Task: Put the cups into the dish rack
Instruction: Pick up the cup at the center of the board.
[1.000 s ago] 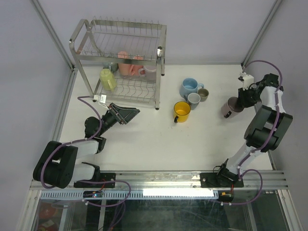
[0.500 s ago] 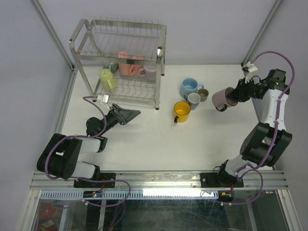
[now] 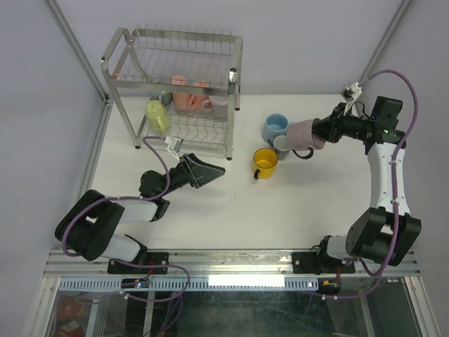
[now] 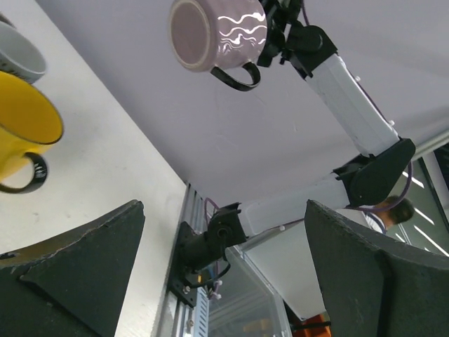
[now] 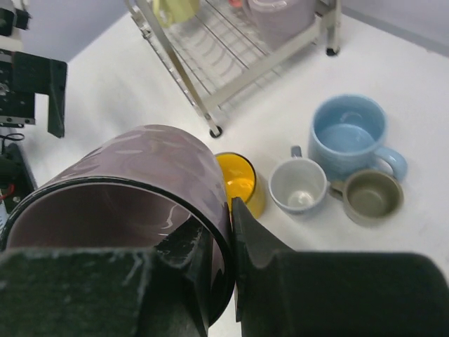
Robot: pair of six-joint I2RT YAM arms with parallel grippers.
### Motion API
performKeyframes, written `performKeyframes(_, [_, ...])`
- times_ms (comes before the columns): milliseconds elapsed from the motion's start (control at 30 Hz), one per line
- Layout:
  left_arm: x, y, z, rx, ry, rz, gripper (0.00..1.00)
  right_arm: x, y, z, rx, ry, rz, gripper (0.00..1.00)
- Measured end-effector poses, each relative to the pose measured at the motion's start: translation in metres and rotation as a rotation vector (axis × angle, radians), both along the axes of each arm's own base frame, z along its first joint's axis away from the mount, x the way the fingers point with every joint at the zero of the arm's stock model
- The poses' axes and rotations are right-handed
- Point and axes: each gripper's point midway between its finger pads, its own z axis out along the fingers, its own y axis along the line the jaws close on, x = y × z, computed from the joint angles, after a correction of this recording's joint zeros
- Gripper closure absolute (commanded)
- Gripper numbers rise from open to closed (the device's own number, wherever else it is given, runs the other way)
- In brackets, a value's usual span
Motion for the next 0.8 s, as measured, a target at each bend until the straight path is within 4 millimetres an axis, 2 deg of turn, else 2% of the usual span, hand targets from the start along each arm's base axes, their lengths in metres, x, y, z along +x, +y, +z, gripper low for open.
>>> performKeyframes(233, [-0.013, -0.023, 0.024, -0.052, -0.035, -0.047, 0.05, 0.005, 0.041, 0.017, 0.088, -0.036, 0.085, 1.0])
performKeyframes(567, [-0.02, -0.049, 0.057, -0.162, -0.015, -0.017, 0.06, 0.006, 0.095, 0.043, 0.177, -0.115, 0.202, 1.0])
performKeyframes(800, [-0.015, -0.077, 0.061, -0.21, 0.06, 0.007, 0.07, -0.002, 0.122, 0.047, 0.232, -0.157, 0.27, 1.0])
